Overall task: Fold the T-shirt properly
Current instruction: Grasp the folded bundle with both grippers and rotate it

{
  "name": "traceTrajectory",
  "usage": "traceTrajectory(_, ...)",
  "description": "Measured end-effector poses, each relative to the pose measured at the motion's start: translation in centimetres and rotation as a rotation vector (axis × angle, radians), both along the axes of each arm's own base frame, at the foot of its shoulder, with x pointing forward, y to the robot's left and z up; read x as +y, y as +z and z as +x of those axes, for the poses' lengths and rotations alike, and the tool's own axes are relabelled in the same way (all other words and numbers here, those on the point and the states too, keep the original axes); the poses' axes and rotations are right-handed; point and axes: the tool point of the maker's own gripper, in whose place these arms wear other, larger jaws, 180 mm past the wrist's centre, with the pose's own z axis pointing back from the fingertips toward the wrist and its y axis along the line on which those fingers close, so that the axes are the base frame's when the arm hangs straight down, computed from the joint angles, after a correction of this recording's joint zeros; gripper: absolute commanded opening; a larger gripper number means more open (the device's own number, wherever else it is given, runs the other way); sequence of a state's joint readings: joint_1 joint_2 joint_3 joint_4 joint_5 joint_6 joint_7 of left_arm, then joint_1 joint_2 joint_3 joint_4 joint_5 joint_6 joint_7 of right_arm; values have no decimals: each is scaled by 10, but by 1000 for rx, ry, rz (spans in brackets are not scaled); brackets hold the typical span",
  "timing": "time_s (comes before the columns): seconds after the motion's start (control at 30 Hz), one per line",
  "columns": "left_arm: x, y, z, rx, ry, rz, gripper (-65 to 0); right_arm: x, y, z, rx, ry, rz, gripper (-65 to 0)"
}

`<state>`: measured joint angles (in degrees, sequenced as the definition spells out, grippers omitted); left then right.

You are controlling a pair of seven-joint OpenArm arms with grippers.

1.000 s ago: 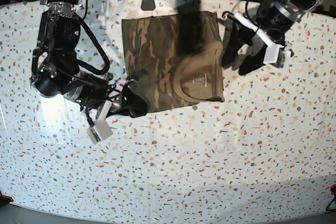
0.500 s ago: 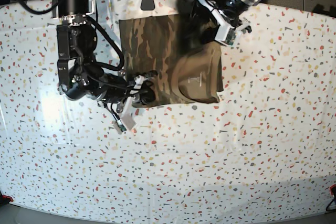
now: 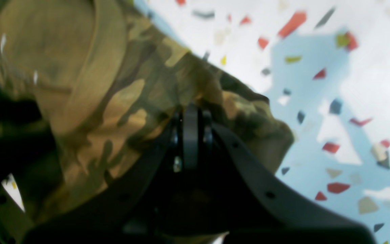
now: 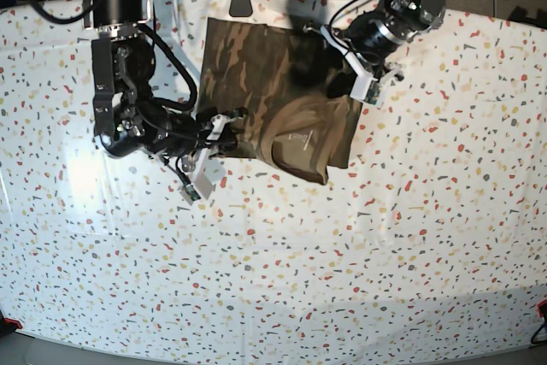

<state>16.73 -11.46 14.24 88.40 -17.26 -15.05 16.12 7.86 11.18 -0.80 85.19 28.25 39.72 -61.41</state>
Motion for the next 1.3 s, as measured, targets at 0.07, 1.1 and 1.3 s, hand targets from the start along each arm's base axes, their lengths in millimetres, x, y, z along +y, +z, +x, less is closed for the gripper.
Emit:
traceTrajectory(0.07, 13, 0, 9, -4, 23, 21, -398, -3, -1, -7, 2, 4, -5, -650)
traceTrajectory(1.1, 62, 95, 98, -192, 54, 133, -399, 53, 33, -86, -107, -10, 168, -650)
traceTrajectory(1.3, 83, 89, 62, -162, 106, 155, -399, 32, 61, -75, -210, -16, 121, -650)
